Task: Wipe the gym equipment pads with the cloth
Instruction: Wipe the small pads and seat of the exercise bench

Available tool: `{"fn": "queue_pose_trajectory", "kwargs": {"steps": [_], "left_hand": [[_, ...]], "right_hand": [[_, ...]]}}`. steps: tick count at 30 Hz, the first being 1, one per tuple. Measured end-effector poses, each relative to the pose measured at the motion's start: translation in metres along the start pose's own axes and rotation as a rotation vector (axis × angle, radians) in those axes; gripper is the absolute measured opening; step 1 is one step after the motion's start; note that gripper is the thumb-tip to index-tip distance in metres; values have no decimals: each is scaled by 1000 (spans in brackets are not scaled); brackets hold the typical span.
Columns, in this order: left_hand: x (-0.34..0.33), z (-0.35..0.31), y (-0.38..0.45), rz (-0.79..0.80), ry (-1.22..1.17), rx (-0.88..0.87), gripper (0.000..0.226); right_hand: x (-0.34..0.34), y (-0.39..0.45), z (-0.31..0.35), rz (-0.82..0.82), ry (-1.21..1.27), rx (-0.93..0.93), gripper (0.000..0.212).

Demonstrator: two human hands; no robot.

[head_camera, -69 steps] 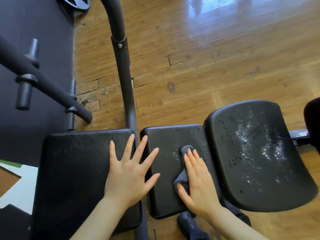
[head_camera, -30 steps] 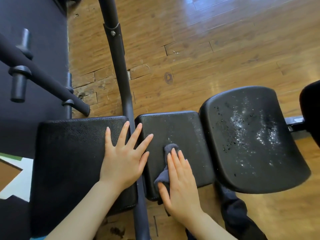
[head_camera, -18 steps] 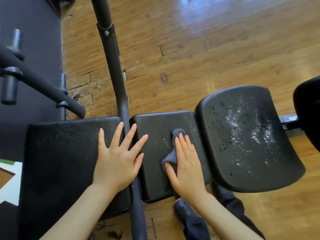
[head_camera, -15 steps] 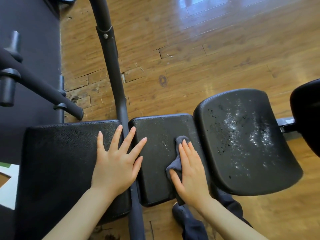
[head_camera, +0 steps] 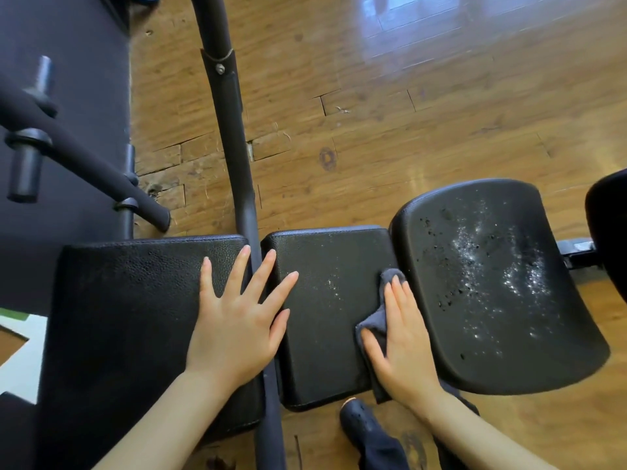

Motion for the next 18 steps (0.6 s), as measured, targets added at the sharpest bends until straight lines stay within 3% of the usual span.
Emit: {"fn": "queue_pose_trajectory", "kwargs": {"steps": [5, 12, 18], "left_hand": [[0, 1, 1, -14, 18, -3, 52], [0, -1, -1, -2, 12, -7, 51], [1, 0, 1, -35, 24, -9, 51]], "right_hand": [[-1, 87, 17, -36, -37, 17, 77], [4, 0, 0, 35, 14, 44, 77], [3, 44, 4, 24, -20, 86, 78]]}}
Point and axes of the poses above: each hand's wrist, its own y-axis towards the middle knuckle, its own x-axis out of the back of the hand, z = x × y, the point moved 8 cm from there along y, towards the middle knuckle, and after that the axes turned 9 degrees about -x, right-handed, at the moved point
